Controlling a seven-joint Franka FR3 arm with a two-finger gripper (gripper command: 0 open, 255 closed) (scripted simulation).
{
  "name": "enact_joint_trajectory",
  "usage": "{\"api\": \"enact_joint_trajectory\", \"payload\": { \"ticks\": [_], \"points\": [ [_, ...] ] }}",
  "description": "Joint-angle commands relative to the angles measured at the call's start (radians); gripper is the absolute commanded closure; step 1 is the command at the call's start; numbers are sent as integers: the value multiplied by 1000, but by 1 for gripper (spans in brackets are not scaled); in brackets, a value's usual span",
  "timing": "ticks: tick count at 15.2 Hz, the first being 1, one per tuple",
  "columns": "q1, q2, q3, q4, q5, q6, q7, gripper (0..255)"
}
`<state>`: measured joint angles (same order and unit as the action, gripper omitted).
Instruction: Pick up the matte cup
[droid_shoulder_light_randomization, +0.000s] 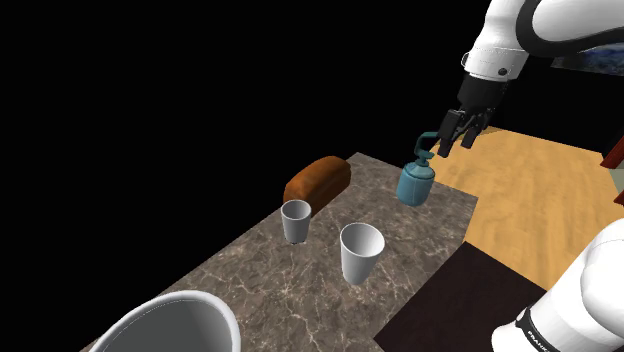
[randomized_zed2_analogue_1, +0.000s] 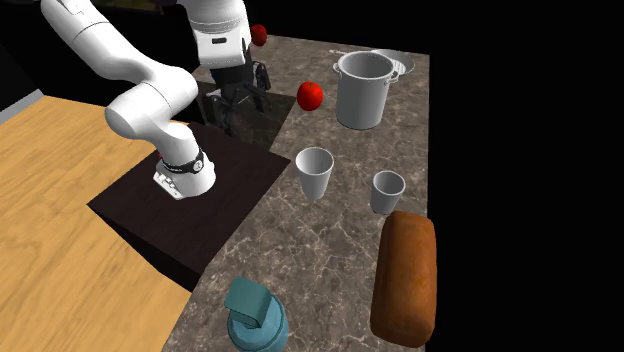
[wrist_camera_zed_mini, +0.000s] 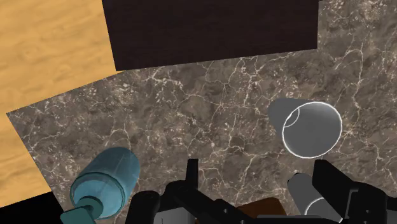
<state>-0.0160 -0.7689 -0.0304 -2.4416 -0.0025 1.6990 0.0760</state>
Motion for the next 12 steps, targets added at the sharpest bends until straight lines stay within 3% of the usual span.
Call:
{"api": "enact_joint_trajectory", "payload": {
  "ticks": [1, 12],
  "points": [
    [0, 0, 0, 0, 0, 0, 0, 0],
    [54, 324, 67, -13, 68, 365, 59, 0]
  ]
}}
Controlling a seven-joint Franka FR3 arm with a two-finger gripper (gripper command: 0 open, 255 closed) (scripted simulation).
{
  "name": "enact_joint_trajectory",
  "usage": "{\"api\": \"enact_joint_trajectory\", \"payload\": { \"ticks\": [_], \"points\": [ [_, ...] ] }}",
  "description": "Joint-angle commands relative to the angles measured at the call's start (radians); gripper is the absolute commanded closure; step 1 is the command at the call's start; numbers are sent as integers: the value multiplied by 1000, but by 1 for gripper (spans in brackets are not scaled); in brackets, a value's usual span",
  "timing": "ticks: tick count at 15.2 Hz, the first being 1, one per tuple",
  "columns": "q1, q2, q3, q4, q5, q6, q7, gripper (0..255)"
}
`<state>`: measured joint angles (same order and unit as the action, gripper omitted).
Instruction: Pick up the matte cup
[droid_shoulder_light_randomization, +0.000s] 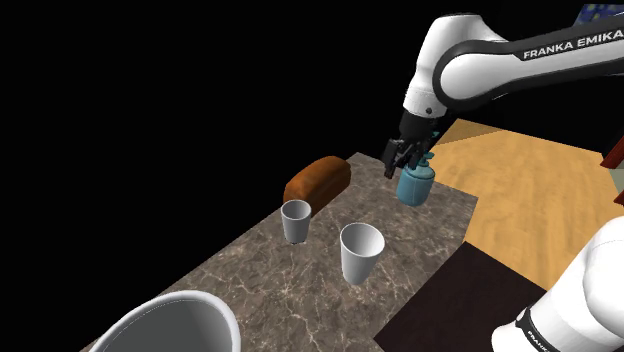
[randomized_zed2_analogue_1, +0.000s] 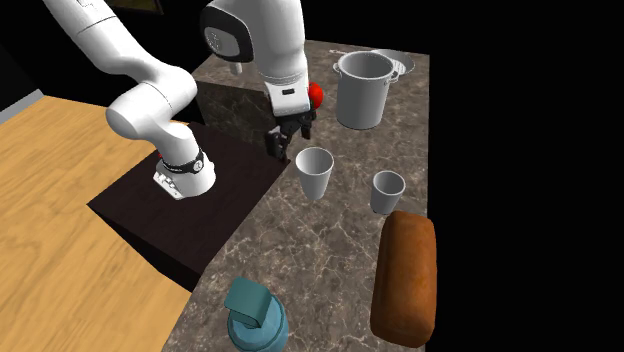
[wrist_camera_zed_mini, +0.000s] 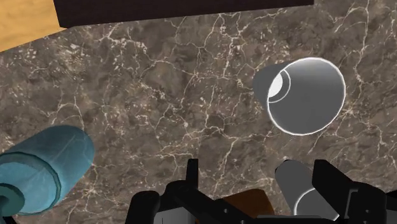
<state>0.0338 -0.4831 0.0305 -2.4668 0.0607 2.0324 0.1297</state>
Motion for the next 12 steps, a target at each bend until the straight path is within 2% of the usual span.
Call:
{"api": "enact_joint_trajectory", "payload": {
  "ticks": [1, 12],
  "points": [
    [9, 73, 12, 20, 10, 61, 10, 0],
    [50, 478, 69, 192, 27, 327, 65, 0]
  ]
}}
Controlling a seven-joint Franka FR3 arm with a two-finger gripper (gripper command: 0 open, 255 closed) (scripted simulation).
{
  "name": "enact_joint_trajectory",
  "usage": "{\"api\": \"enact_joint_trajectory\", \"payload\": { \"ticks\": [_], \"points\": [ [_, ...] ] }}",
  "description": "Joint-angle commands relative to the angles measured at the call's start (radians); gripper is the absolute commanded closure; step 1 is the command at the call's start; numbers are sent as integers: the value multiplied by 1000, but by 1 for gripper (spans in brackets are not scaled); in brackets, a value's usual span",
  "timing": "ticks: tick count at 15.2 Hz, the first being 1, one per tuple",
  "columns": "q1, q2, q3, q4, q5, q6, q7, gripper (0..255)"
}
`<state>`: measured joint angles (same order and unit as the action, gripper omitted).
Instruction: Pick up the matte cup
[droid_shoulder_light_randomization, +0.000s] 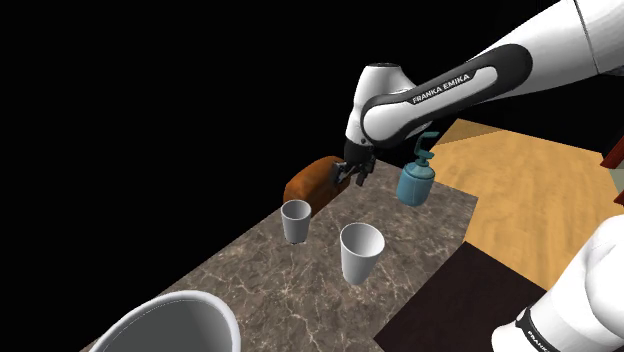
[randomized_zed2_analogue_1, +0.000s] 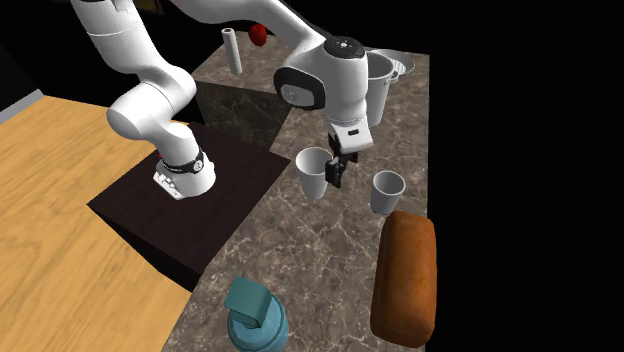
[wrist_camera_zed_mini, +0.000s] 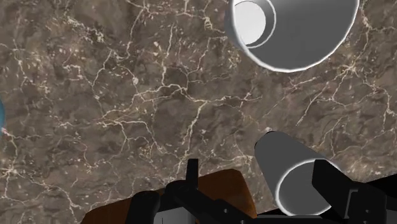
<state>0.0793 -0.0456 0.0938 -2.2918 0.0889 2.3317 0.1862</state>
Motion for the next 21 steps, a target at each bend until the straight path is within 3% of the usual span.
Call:
{"api": "enact_joint_trajectory", "payload": {
  "ticks": [1, 10, 20, 21],
  "points": [
    [9, 78, 10, 40, -2, 45, 14, 0],
    [54, 417, 27, 307, -35, 143, 68, 0],
    [59, 497, 23, 306, -41, 224, 67, 0],
    [59, 496, 23, 306, -41, 224, 67, 255]
  ]
}}
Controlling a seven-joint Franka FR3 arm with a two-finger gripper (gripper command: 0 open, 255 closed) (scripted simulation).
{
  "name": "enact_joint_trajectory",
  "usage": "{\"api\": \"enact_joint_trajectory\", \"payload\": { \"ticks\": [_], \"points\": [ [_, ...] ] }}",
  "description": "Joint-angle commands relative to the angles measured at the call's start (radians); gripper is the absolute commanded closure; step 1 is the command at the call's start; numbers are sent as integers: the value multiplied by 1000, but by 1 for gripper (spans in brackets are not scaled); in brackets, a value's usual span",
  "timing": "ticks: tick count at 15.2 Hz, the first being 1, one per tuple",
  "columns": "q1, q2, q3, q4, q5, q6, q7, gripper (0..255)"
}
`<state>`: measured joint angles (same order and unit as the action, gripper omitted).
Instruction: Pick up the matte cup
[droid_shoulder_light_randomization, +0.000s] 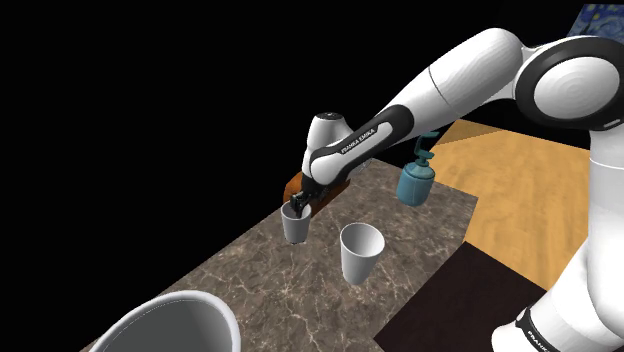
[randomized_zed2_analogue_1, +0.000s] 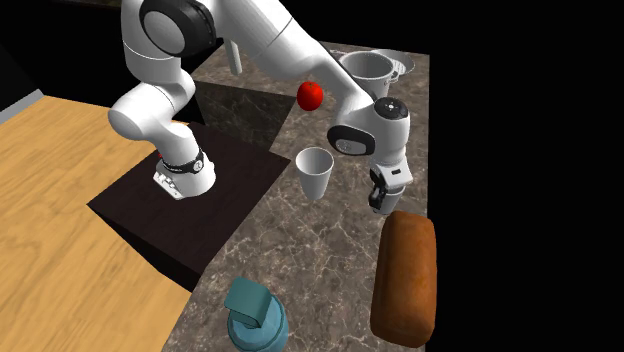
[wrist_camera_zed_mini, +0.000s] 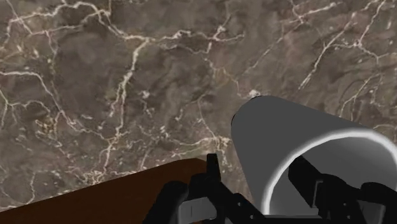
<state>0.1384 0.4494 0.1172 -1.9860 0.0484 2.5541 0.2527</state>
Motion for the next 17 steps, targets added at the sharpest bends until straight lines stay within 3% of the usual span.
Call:
{"api": "enact_joint_trajectory", "payload": {
  "ticks": [1, 9, 17],
  "points": [
    [0, 1, 0, 0, 0, 1, 0, 255],
    [0, 2, 0, 1, 0, 2, 0, 255],
    [-3, -73, 3, 11, 5, -83, 3, 255]
  ]
}}
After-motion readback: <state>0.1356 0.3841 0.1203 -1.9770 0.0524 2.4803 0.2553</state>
